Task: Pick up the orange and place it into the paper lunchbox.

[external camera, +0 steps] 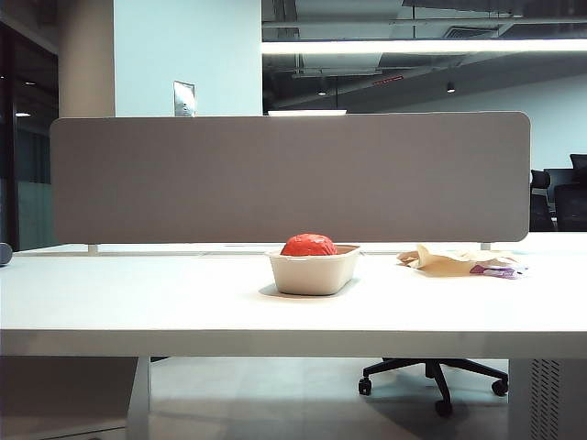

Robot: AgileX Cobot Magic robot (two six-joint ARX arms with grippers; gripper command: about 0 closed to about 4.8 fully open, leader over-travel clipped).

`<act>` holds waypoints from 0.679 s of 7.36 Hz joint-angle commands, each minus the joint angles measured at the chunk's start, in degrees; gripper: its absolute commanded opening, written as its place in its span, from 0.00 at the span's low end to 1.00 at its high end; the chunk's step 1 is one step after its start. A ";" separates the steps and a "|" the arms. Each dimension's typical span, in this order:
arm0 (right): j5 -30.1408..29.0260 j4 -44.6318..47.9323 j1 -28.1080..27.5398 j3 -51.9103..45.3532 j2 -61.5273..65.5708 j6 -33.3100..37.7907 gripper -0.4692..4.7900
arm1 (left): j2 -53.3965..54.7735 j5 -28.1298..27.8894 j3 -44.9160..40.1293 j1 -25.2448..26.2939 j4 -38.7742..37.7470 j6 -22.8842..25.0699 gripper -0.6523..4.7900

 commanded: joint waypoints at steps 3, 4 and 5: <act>-2.01 0.96 -0.87 -0.17 -0.04 -0.31 0.09 | -0.20 -0.15 -0.09 0.02 0.66 0.09 0.12; -2.12 0.96 -1.66 -0.17 -0.04 -0.33 0.09 | -0.20 -0.15 -0.09 0.02 0.66 0.09 0.12; -2.10 0.96 -1.68 -0.15 -0.04 -0.33 0.09 | -0.20 -0.15 -0.09 0.02 0.66 0.09 0.12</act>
